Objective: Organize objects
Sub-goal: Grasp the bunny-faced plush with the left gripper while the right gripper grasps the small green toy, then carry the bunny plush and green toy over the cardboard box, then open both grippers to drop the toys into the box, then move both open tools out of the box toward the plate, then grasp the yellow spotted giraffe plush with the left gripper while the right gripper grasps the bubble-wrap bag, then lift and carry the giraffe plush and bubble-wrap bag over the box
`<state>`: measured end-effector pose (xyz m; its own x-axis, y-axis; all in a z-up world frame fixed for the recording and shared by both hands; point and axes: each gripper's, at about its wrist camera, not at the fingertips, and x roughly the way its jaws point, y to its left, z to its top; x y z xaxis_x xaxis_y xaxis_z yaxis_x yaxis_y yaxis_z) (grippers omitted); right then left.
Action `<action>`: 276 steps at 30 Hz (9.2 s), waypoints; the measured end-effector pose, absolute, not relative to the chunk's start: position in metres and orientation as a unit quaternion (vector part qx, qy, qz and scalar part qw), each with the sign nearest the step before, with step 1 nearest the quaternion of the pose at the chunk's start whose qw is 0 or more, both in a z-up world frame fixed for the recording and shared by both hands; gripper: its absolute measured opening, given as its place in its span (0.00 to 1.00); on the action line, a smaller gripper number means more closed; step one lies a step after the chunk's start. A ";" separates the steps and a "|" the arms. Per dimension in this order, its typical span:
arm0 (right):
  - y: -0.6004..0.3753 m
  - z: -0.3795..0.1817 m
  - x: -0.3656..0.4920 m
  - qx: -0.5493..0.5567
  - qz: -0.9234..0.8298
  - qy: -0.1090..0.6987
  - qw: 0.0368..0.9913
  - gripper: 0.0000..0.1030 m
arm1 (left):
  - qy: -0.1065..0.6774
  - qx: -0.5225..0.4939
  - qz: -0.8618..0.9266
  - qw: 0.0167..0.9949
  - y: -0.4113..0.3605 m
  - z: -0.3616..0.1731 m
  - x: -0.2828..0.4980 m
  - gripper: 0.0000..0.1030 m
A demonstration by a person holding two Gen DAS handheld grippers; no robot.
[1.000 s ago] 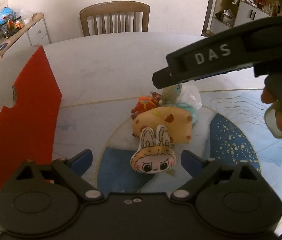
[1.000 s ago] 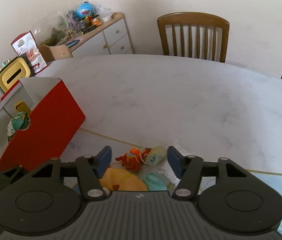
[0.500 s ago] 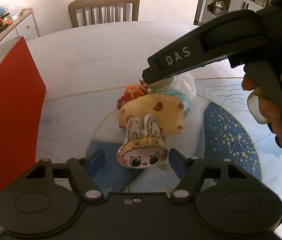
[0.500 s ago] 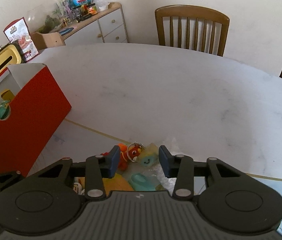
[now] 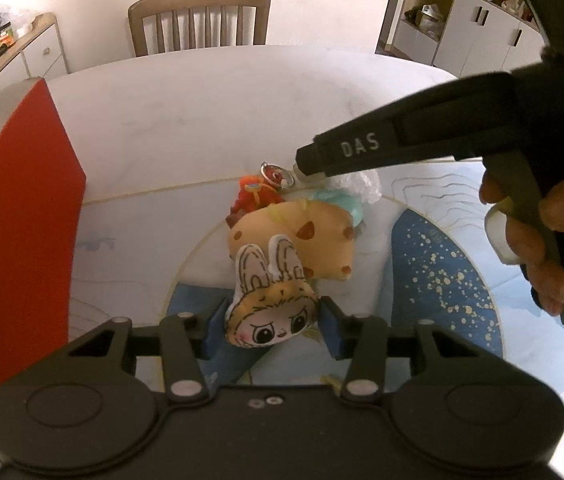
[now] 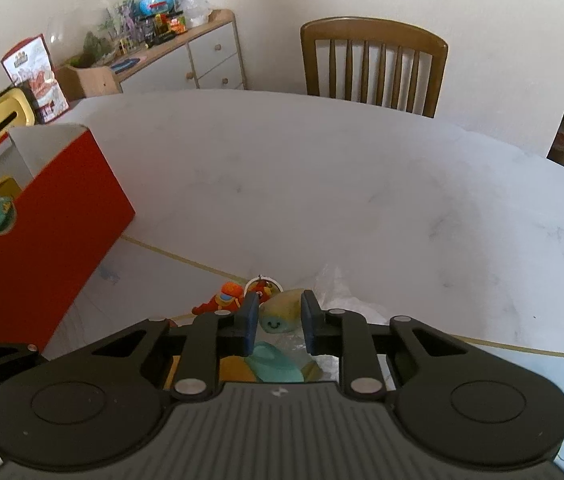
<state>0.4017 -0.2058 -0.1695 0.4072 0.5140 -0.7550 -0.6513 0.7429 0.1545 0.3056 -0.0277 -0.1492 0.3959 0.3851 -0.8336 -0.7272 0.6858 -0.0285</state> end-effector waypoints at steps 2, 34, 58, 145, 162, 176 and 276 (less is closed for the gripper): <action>-0.210 -0.163 0.399 -0.075 0.349 0.415 0.837 0.21 | 0.426 -0.201 0.341 0.813 -0.028 -0.143 0.303 0.45; -0.177 -0.044 0.284 -0.025 0.401 0.334 0.852 0.21 | 0.381 -0.218 0.343 0.830 -0.015 -0.039 0.200 0.45; -0.032 -0.060 0.228 -0.028 0.414 0.368 0.832 0.20 | 0.424 -0.215 0.414 0.776 0.107 -0.036 0.065 0.45; -0.109 -0.030 0.195 -0.007 0.391 0.362 0.846 0.77 | 0.388 -0.151 0.346 0.841 0.032 -0.002 0.097 0.87; -0.201 -0.034 0.232 0.011 0.361 0.350 0.864 0.84 | 0.366 -0.133 0.337 0.857 -0.018 -0.005 0.164 0.99; -0.282 -0.058 0.271 0.032 0.329 0.353 0.875 0.94 | 0.352 -0.133 0.333 0.864 -0.056 -0.027 0.230 1.00; -0.247 -0.075 0.351 0.029 0.307 0.434 0.847 0.32 | 0.343 -0.194 0.358 0.846 -0.028 -0.053 0.275 0.67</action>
